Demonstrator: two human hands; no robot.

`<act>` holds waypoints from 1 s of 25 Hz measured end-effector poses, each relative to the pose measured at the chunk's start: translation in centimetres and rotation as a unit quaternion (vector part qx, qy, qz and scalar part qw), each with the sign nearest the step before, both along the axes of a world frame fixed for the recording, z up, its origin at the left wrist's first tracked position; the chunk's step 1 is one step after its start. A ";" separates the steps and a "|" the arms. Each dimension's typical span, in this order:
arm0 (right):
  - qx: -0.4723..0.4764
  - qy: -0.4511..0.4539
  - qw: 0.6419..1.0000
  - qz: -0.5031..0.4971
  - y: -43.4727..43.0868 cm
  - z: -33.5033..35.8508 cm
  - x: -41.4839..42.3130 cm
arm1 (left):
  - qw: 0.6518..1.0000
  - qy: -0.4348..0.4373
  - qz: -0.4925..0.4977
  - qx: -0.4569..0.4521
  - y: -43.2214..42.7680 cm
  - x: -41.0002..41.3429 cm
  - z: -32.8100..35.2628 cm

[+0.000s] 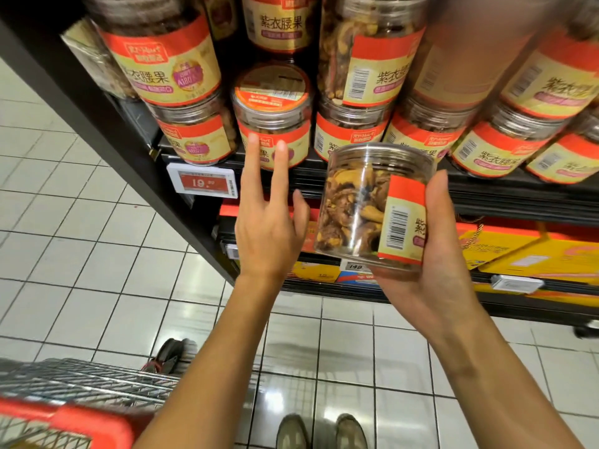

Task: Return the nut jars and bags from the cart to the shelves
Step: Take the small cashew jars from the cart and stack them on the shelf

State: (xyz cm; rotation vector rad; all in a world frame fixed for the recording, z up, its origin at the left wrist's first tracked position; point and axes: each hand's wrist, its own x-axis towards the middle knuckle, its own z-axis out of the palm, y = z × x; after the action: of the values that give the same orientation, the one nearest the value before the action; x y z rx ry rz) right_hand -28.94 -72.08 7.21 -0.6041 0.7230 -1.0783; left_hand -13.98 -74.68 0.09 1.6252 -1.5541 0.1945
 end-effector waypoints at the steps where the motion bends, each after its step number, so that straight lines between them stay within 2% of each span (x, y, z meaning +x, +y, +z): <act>1: 0.002 0.005 1.000 -0.001 -0.1 0.0 0.0 | 1.000 -0.007 -0.001 0.015 -0.2 0.0 0.3; 4: 0.000 0.011 1.000 -0.002 -0.5 0.3 0.3 | 0.998 -0.021 -0.020 0.063 -0.2 0.1 1.9; 5: -0.005 0.017 1.000 -0.003 -0.6 0.5 0.4 | 0.998 0.021 -0.029 0.059 0.1 0.2 2.6; 6: -0.013 0.032 0.999 -0.007 -0.7 0.8 0.7 | 0.993 0.111 -0.019 0.040 0.6 0.4 3.4; 7: -0.022 0.063 0.998 -0.016 -0.9 1.1 0.9 | 0.967 0.254 0.002 0.023 1.2 0.6 4.5; 8: -0.032 0.107 0.993 -0.030 -1.1 1.4 1.2 | 0.917 0.398 0.001 0.023 1.7 0.7 5.9; 9: -0.045 0.148 0.987 -0.045 -1.4 1.7 1.6 | 0.862 0.505 -0.026 0.044 2.4 0.5 7.3; 10: -0.065 0.168 0.982 -0.055 -1.6 1.9 2.1 | 0.827 0.553 -0.062 0.076 3.0 0.3 8.5; 11: -0.096 0.162 0.981 -0.053 -1.8 2.2 2.6 | 0.819 0.554 -0.107 0.108 3.4 0.0 9.7; 13: -0.167 0.117 0.979 -0.013 -1.8 3.1 3.5 | 0.834 0.508 -0.166 0.139 3.7 -0.9 11.0; 16: -0.206 0.085 0.974 0.038 -1.2 4.1 3.9 | 0.853 0.498 -0.141 0.067 2.7 -0.4 11.5; 18: -0.206 0.158 0.966 -0.004 -0.5 4.2 3.3 | 0.843 0.524 -0.121 0.013 2.0 0.2 11.3; 20: -0.227 0.255 0.938 -0.067 0.2 4.1 2.9 | 0.833 0.542 -0.108 -0.020 1.7 0.6 10.9; 21: -0.242 0.278 0.927 -0.067 0.6 4.0 2.9 | 0.833 0.543 -0.103 -0.029 1.6 0.6 10.9; 25: -0.271 0.264 0.924 -0.059 0.7 3.8 3.9 | 0.848 0.513 -0.130 -0.037 0.4 1.2 11.1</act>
State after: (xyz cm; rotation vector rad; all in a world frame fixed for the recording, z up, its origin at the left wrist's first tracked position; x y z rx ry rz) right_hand -25.07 -71.41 11.06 -1.3783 0.9358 -1.2503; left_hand -12.74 -74.29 11.22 1.0956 -0.8630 -0.6659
